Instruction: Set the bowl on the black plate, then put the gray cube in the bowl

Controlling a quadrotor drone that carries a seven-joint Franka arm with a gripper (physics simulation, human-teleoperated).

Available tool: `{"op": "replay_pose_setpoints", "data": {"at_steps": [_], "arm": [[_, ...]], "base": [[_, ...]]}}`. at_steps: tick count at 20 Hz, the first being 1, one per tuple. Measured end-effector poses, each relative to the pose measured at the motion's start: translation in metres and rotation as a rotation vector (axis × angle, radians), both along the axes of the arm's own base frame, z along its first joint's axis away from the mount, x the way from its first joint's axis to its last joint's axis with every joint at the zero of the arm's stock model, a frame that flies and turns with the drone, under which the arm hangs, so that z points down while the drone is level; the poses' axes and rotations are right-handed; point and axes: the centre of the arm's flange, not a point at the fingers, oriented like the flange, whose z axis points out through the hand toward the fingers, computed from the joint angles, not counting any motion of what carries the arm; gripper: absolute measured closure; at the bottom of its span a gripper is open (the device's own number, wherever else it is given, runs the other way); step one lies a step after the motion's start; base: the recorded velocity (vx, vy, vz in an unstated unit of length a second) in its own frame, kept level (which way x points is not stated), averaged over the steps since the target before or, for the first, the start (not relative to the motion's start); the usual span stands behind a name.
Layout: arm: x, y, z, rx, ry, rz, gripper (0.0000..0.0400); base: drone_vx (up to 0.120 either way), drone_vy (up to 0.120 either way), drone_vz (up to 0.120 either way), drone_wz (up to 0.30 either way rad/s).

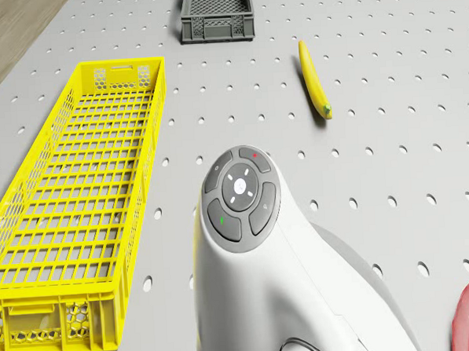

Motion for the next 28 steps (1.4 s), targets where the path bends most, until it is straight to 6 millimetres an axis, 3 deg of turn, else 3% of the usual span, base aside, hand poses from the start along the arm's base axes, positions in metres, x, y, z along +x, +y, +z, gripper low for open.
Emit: {"op": "replay_pose_setpoints", "data": {"at_steps": [25,28], "arm": [[0.000,-0.010,0.085,0.000,0.000,0.000,0.0150],[0.000,-0.010,0.090,0.000,0.000,0.000,0.0071]], "base": [[0.000,0.000,0.000,0.000],[0.000,0.000,0.000,0.000]]}}
